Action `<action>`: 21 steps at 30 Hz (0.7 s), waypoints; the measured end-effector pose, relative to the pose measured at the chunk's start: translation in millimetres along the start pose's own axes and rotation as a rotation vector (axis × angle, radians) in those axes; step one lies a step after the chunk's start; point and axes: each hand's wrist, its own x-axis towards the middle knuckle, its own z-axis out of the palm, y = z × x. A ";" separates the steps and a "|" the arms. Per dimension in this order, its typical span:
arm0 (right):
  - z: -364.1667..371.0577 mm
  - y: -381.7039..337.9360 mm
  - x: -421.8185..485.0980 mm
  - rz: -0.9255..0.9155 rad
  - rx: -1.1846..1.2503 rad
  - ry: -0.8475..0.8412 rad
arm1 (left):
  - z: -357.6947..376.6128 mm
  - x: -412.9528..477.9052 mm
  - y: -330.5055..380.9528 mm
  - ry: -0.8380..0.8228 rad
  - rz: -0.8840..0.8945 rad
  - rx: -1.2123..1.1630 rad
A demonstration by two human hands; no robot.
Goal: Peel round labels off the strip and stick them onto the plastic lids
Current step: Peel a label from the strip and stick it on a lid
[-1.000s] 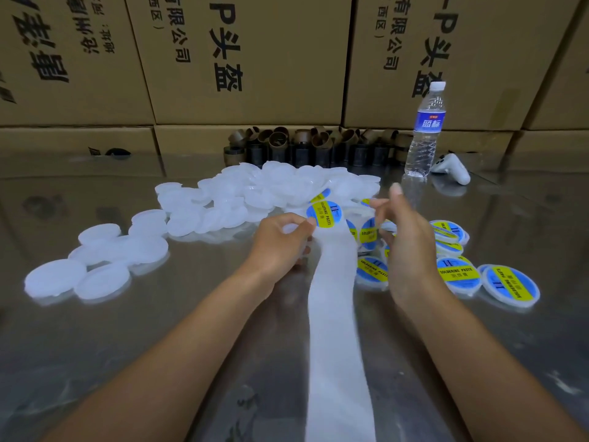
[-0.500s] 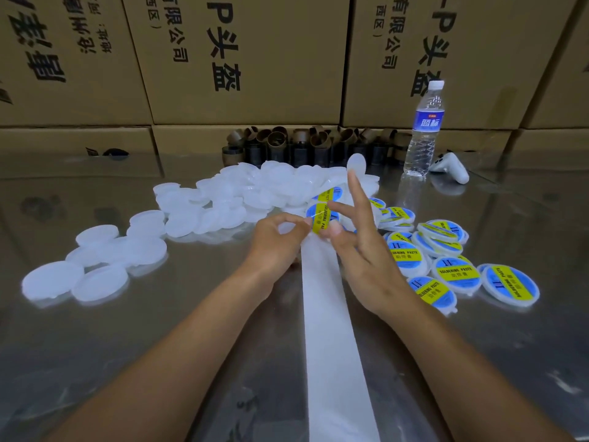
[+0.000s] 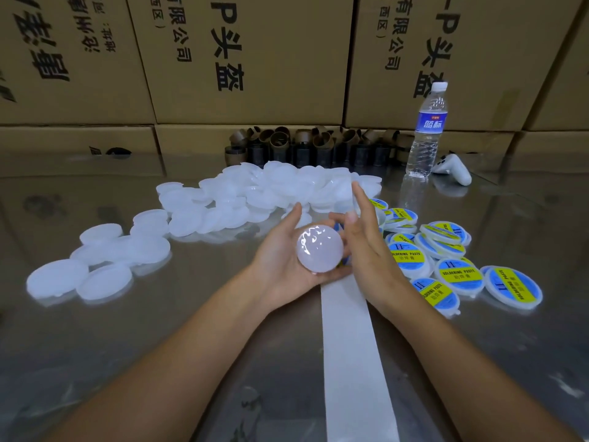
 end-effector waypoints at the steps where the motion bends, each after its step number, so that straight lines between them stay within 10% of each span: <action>1: -0.1 -0.9 0.0 0.014 0.002 0.006 | 0.8 1.2 -1.9 -0.033 -0.031 0.036; 12: -12.1 -3.6 4.8 -0.148 -0.102 0.390 | -2.0 6.2 -1.5 0.111 0.002 0.154; 21: -12.0 -10.4 3.0 -0.057 0.168 0.172 | -1.2 5.6 -1.8 0.122 0.009 0.234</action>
